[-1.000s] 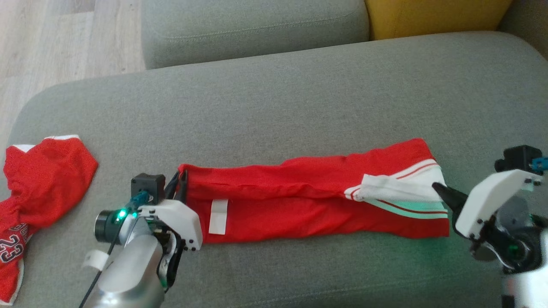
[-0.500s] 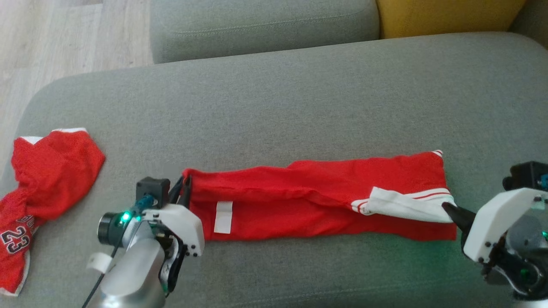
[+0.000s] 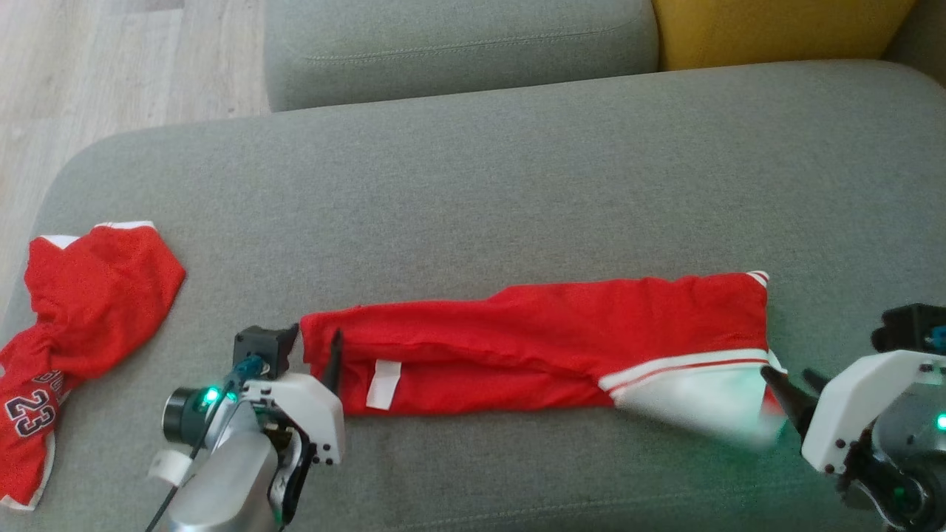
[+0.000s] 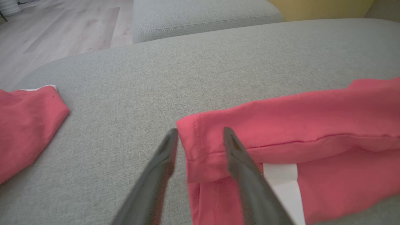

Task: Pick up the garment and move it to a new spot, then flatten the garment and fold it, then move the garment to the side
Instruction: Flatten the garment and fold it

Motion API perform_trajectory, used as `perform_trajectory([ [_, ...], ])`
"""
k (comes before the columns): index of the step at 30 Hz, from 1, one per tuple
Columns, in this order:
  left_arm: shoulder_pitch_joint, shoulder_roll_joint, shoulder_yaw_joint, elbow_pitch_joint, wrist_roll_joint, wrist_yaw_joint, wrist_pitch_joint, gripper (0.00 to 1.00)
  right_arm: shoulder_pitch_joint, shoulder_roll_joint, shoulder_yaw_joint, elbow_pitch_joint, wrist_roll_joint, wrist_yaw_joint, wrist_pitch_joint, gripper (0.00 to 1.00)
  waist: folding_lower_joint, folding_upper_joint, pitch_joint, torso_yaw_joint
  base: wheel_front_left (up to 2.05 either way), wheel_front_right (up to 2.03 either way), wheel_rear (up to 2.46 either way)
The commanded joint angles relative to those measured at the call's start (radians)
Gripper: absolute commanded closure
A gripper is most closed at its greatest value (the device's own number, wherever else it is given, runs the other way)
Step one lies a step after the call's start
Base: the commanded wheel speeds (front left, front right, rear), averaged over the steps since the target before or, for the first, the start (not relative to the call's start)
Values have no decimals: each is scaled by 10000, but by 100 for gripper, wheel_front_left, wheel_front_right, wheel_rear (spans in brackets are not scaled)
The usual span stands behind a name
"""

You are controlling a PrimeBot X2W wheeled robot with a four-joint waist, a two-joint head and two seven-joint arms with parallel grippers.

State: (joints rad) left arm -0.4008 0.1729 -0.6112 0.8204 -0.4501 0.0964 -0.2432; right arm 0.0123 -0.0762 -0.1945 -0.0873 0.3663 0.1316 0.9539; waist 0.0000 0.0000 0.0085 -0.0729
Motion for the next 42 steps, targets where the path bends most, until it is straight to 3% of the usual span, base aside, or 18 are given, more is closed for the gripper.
perform_trajectory([
  [1,-321,206,280,-164,8,41,-48,0,-442,-240,204,-402,-142,-9,-465,0,0,0,-6,-16,0,0,0],
  [9,-138,339,1039,-1203,-400,345,-164,0,-825,-149,783,-377,-378,-9,-4026,0,0,0,-16,-40,0,0,0],
  [13,181,379,1829,-2738,-500,503,-180,0,-947,-142,1375,-254,-706,-9,-6382,0,0,0,-18,13,0,0,0],
  [14,181,379,1829,-2738,-500,503,-180,0,-947,-142,1375,-254,-706,-9,-6382,0,0,0,-18,13,0,0,0],
  [18,848,263,2680,-4517,-239,660,-182,0,-933,-108,1925,59,-1281,-9,-8516,0,0,0,-33,104,0,0,0],
  [22,1661,-103,3379,-6029,203,459,-183,0,-800,28,2220,524,-1897,-9,-10082,0,0,0,-62,234,0,0,0],
  [25,2320,-450,3854,-6896,613,57,-184,0,-697,151,2242,877,-2130,-9,-10987,0,0,0,-89,322,0,0,0],
  [34,3740,-1133,4869,-7948,1694,-774,-184,0,-319,255,2261,1953,-1986,-9,-11907,0,0,0,-103,499,0,0,0],
  [42,3679,-1220,5059,-7763,1926,-1178,-185,0,-977,258,703,4286,-1400,-9,-11350,0,0,0,441,734,0,0,0],
])
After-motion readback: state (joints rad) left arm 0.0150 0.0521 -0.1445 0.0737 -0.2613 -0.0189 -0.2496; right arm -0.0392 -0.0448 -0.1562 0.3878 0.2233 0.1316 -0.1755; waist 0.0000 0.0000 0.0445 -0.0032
